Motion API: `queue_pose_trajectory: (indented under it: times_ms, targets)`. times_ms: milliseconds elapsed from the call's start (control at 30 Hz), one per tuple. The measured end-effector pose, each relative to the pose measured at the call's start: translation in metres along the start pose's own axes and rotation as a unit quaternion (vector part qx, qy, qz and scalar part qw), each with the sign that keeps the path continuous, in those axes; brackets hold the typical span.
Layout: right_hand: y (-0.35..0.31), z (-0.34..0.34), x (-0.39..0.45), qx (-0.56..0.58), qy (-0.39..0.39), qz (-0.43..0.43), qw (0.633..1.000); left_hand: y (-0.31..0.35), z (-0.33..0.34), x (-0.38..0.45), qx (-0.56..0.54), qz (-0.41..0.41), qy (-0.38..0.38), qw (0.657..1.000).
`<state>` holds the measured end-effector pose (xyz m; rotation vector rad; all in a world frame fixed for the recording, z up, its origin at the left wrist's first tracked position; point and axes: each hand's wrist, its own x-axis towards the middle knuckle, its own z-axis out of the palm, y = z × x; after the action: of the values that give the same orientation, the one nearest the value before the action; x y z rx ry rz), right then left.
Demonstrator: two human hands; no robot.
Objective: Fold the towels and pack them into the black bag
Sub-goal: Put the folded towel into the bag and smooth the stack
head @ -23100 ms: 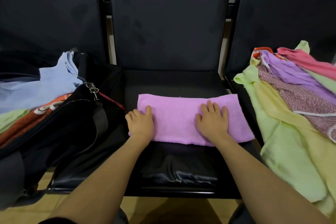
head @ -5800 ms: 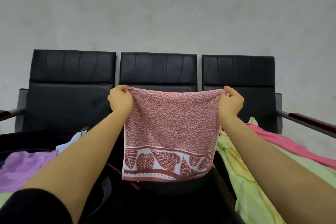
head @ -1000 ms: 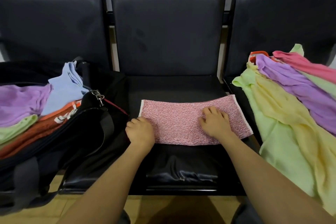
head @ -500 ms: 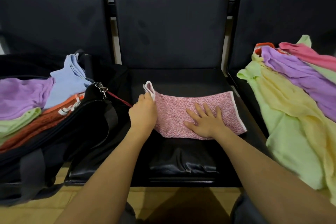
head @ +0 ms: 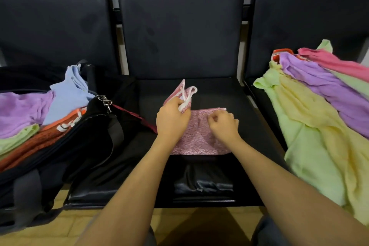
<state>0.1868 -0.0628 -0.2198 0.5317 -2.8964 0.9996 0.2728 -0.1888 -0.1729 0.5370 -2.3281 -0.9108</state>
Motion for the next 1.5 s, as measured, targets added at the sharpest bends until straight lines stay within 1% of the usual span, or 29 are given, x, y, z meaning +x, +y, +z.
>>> queue_pose_trajectory:
  times_ms: [33,67,100,133,167,200,233,267,300,367,433,533,667,767,833,867,933,1000,1067,1100,1200,1267,1333,1367,1400,1433,1500]
  targets:
    - [0.005,-0.011,-0.002,-0.022,-0.003,0.012,1.0,0.005,0.006,-0.002,-0.024,0.005,-0.002,1.0]
    - [0.01,-0.021,-0.005,-0.047,-0.015,0.021,0.999,0.009,0.012,-0.003,-0.043,0.013,-0.026,0.999]
    - [0.015,-0.027,-0.008,-0.064,-0.029,0.032,0.997,0.011,0.018,-0.005,-0.051,0.027,-0.08,0.995]
    - [0.019,-0.031,-0.009,-0.069,-0.038,0.047,0.996,0.011,0.024,-0.007,-0.046,0.05,-0.161,0.985]
    - [0.021,-0.032,-0.011,-0.067,-0.045,0.067,0.994,0.009,0.029,-0.009,-0.032,0.075,-0.246,0.966]
    - [0.021,-0.032,-0.013,-0.065,-0.052,0.093,0.992,0.004,0.035,-0.013,-0.008,0.1,-0.314,0.944]
    - [0.021,-0.031,-0.014,-0.063,-0.06,0.117,0.989,-0.002,0.038,-0.015,0.028,0.121,-0.358,0.925]
    - [0.021,-0.03,-0.014,-0.065,-0.068,0.132,0.987,-0.008,0.04,-0.017,0.082,0.138,-0.381,0.911]
    - [0.02,-0.028,-0.015,-0.072,-0.075,0.138,0.985,-0.013,0.04,-0.017,0.147,0.15,-0.383,0.899]
    - [0.017,-0.026,-0.017,-0.118,-0.087,0.124,0.981,-0.022,0.034,-0.018,0.248,0.164,-0.356,0.886]
    - [0.011,-0.022,-0.022,-0.167,-0.096,0.099,0.976,-0.028,0.024,-0.018,0.296,0.163,-0.325,0.883]
    - [0.001,-0.016,-0.029,-0.175,-0.101,0.083,0.976,-0.037,0.013,-0.019,0.338,0.138,-0.317,0.875]
    - [-0.01,-0.017,-0.031,-0.143,-0.081,0.075,0.984,-0.047,0.005,-0.019,0.319,0.122,-0.315,0.885]
    - [-0.012,-0.028,-0.032,-0.049,-0.047,0.074,0.995,-0.049,0.004,-0.02,0.277,0.14,-0.306,0.9]
    - [-0.008,-0.036,-0.034,0.024,-0.045,0.066,0.997,-0.048,0.006,-0.022,0.236,0.167,-0.3,0.909]
    - [-0.006,-0.038,-0.036,0.035,-0.05,0.061,0.996,-0.047,0.008,-0.023,0.223,0.182,-0.3,0.909]
    - [-0.003,-0.039,-0.038,0.014,-0.069,0.062,0.996,-0.045,0.011,-0.024,0.224,0.201,-0.308,0.902]
    - [-0.002,-0.037,-0.04,-0.068,-0.095,0.077,0.99,-0.042,0.013,-0.024,0.244,0.205,-0.322,0.891]
    - [-0.001,-0.037,-0.041,-0.156,-0.106,0.079,0.979,-0.041,0.013,-0.022,0.253,0.188,-0.345,0.884]
    - [0.0,-0.037,-0.041,-0.176,-0.107,0.071,0.976,-0.04,0.012,-0.021,0.246,0.172,-0.353,0.886]
    - [0.002,-0.033,-0.035,-0.178,-0.073,0.051,0.98,-0.036,0.009,-0.018,0.204,0.121,-0.354,0.905]
    - [0.0,-0.029,-0.03,-0.152,-0.023,0.072,0.986,-0.033,0.012,-0.018,0.191,0.101,-0.323,0.921]
    - [-0.001,-0.026,-0.024,-0.15,0.017,0.097,0.984,-0.03,0.018,-0.017,0.21,0.102,-0.249,0.94]
    - [0.0,-0.025,-0.022,-0.175,0.023,0.105,0.979,-0.029,0.022,-0.015,0.23,0.1,-0.21,0.945]
    - [0.0,-0.024,-0.02,-0.208,0.02,0.111,0.972,-0.029,0.026,-0.013,0.257,0.088,-0.184,0.945]
    - [0.001,-0.023,-0.017,-0.24,0.009,0.116,0.964,-0.029,0.03,-0.011,0.29,0.062,-0.174,0.939]
    - [0.003,-0.017,-0.014,-0.283,-0.026,0.127,0.95,-0.031,0.035,-0.009,0.33,-0.018,-0.197,0.923]
